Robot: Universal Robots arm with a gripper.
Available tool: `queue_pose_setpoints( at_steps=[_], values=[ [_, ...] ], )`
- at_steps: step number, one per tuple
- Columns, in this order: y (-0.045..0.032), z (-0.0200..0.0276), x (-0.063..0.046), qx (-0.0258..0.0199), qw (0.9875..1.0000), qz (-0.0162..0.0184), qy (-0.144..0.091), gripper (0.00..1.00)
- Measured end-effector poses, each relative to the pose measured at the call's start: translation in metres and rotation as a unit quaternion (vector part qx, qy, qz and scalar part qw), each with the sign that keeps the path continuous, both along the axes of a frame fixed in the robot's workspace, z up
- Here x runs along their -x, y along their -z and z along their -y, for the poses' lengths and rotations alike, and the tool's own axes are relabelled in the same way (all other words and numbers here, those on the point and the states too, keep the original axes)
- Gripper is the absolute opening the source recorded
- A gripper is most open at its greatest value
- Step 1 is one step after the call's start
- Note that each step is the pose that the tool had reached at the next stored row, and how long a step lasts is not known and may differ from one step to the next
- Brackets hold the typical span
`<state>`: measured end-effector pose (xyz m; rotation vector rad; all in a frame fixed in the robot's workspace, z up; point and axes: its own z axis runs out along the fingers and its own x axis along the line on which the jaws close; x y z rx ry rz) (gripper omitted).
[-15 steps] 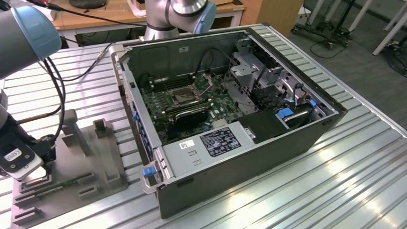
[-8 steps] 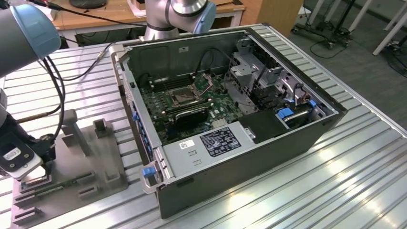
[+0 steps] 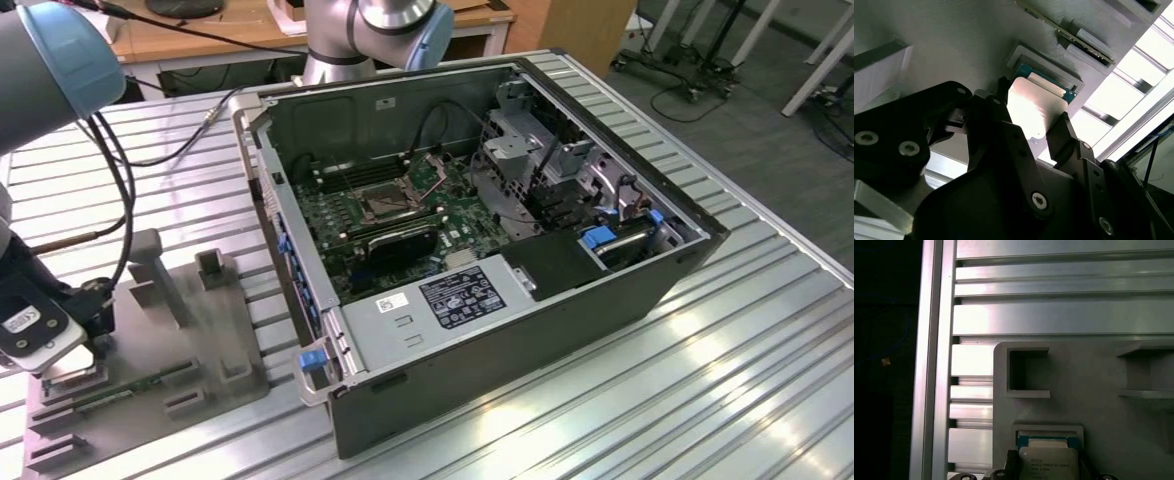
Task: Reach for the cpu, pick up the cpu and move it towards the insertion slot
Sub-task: 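Pick up the cpu and move it towards the insertion slot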
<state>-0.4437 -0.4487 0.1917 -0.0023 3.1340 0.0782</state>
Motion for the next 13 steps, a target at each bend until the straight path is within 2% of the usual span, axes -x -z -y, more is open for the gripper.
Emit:
queue_pose_setpoints(
  at_steps=[13],
  values=[
    [-0.0048,0.0,0.0,0.0,1.0,0.0,0.0,0.54]
  ],
)
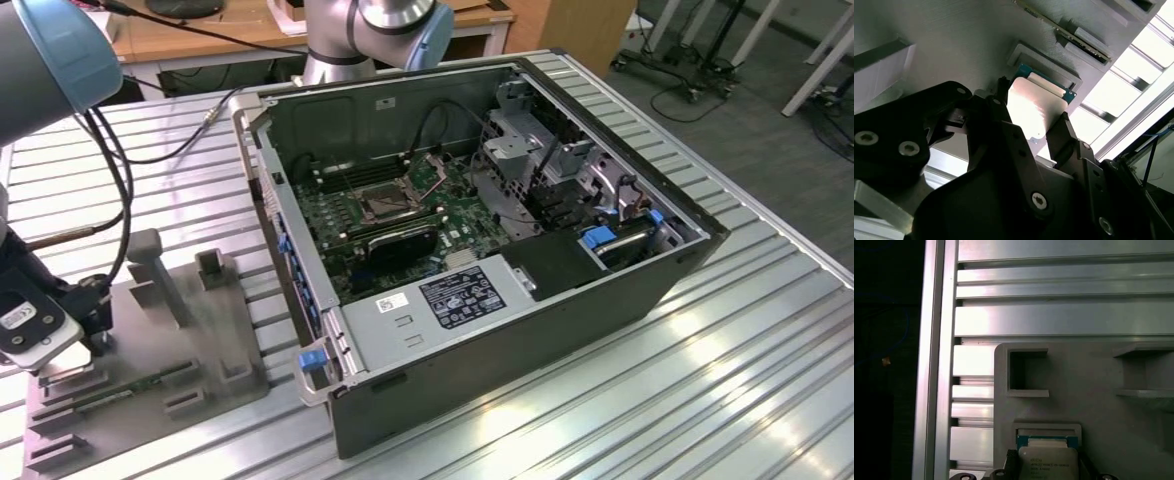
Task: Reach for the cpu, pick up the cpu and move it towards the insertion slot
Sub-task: 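Pick up the cpu and move it towards the insertion slot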
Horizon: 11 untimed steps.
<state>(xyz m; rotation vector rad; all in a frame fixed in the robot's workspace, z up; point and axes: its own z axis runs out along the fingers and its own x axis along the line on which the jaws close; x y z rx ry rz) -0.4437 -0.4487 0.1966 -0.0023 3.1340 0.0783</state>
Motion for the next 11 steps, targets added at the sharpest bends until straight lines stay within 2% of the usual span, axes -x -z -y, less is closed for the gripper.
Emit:
queue_pose_setpoints(
  at_steps=[11],
  values=[
    [-0.0039,0.0,0.0,0.0,1.0,0.0001,0.0,0.54]
  ],
)
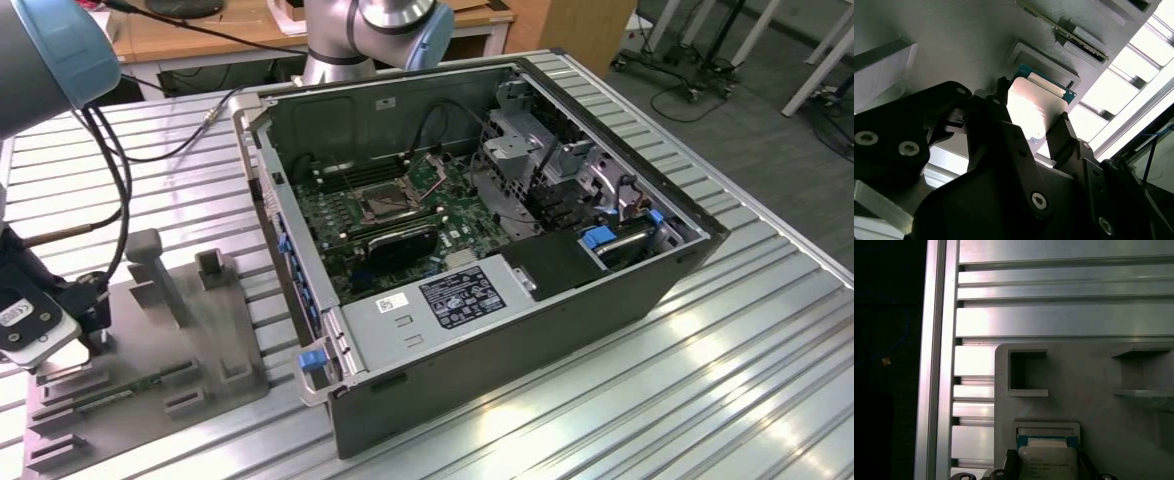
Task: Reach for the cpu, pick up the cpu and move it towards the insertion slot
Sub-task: 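Pick up the cpu and move it towards the insertion slot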
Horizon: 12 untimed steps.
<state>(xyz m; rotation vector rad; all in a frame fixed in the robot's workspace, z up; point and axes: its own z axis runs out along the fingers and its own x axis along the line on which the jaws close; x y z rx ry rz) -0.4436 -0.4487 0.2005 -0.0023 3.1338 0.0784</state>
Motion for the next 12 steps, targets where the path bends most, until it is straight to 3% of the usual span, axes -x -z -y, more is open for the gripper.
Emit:
queue_pose_setpoints(
  at_steps=[12],
  values=[
    [-0.007,0.0,0.0,0.0,1.0,-0.0001,0.0,0.54]
  ],
)
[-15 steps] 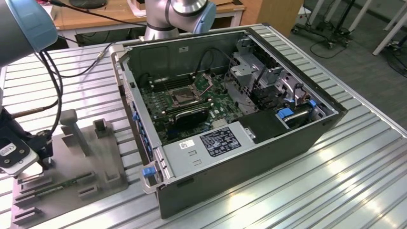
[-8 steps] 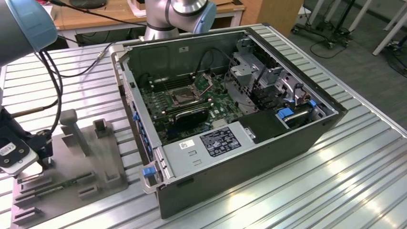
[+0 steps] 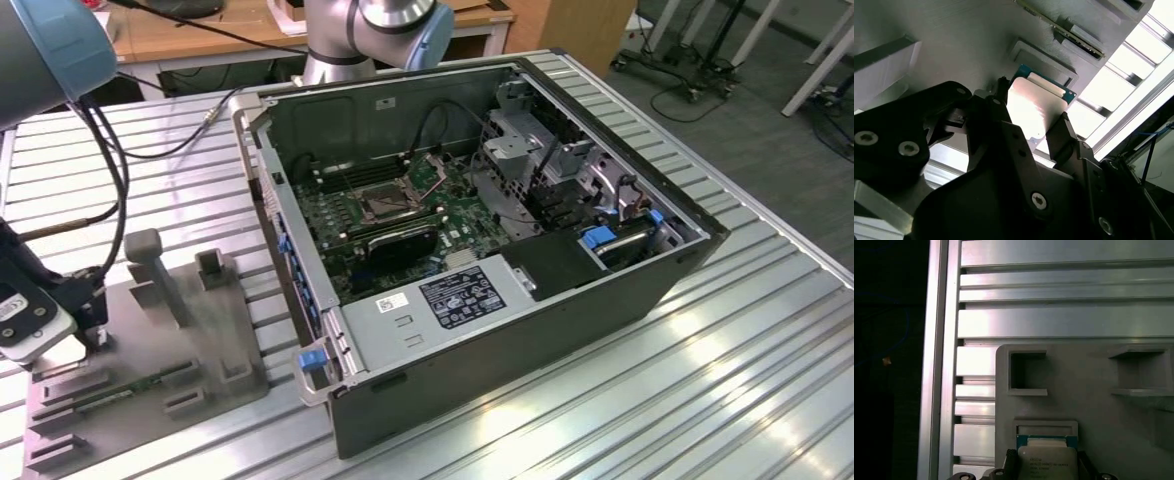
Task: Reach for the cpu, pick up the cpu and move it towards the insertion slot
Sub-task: 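Pick up the cpu and move it towards the insertion slot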
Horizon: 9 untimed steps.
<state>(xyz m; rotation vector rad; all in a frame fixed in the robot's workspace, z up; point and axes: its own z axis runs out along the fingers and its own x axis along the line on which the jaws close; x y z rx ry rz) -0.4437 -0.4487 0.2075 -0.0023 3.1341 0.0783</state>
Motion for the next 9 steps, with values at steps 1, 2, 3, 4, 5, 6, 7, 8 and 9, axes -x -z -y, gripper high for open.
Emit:
queue_pose_setpoints(
  at_steps=[1,2,3,4,5,6,7,8,9],
  values=[
    [-0.0007,0.0,0.0,0.0,1.0,0.0,0.0,0.54],
    [-0.0014,0.0,0.0,0.0,1.0,0.0,0.0,0.54],
    [-0.0021,0.0,0.0,0.0,1.0,-0.0001,0.0,0.54],
    [-0.0026,0.0,0.0,0.0,1.0,-0.0001,0.0,0.54],
    [-0.0031,0.0,0.0,0.0,1.0,0.0,0.0,0.54],
    [-0.0038,0.0,0.0,0.0,1.0,-0.0001,0.0,0.54],
    [-0.0045,0.0,0.0,0.0001,1.0,-0.0001,0.0,0.54],
    [-0.0052,0.0,0.0,0.0,1.0,-0.0001,0.0,0.54],
    [-0.0059,0.0,0.0,0.0,1.0,-0.0001,0.0,0.54]
  ],
)
